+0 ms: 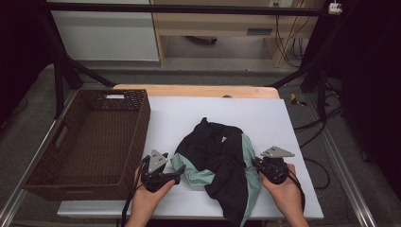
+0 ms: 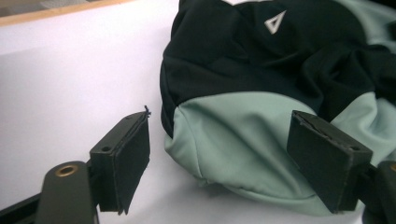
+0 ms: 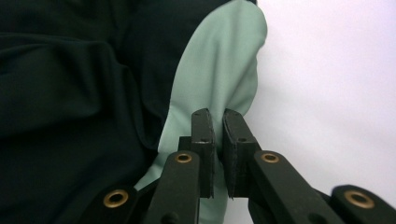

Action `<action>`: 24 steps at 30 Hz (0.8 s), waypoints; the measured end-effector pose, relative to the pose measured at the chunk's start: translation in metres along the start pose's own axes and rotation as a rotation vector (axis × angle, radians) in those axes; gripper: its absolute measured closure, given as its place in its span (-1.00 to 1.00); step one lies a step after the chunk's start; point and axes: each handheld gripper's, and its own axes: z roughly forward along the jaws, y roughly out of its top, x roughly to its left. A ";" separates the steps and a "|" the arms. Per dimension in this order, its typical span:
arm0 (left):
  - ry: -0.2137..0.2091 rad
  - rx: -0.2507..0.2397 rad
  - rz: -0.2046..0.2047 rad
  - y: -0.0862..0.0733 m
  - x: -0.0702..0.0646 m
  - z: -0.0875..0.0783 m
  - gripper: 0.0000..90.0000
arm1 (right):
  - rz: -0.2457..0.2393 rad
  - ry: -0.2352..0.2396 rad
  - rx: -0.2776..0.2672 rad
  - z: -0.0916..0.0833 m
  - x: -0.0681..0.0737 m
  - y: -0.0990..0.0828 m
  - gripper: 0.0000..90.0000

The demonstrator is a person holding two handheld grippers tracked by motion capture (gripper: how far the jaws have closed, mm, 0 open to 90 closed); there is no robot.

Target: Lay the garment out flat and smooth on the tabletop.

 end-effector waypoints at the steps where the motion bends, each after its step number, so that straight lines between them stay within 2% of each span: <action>1: 0.001 0.000 0.005 0.000 -0.001 0.000 -0.53 | -0.005 0.003 -0.013 -0.008 0.002 -0.002 0.87; 3: 0.005 -0.003 0.022 0.001 -0.003 0.000 -0.53 | 0.014 0.006 -0.045 -0.014 0.005 -0.005 0.87; 5: 0.003 -0.010 0.021 0.002 -0.003 -0.001 -0.54 | 0.028 0.005 -0.060 -0.014 0.009 -0.008 0.87; 7: -0.001 -0.010 0.010 0.001 -0.002 0.000 -0.55 | 0.036 0.011 -0.052 -0.009 0.012 -0.009 0.87; 9: -0.004 -0.003 0.015 0.001 -0.002 0.002 -0.55 | 0.023 0.020 -0.036 -0.005 0.016 -0.009 0.87; 11: -0.006 -0.004 0.013 0.001 -0.002 0.002 -0.55 | 0.040 0.062 -0.040 0.000 0.022 -0.008 0.87; 17: -0.004 -0.008 0.013 0.003 -0.001 0.003 -0.56 | -0.028 0.097 0.012 0.016 0.044 -0.007 0.87; 20: 0.002 -0.011 0.006 0.003 0.002 0.002 -0.56 | -0.050 0.116 0.017 0.025 0.052 -0.005 0.86; 24: 0.009 -0.003 0.009 0.002 0.004 0.003 -0.56 | -0.041 0.101 0.022 0.029 0.047 -0.006 0.79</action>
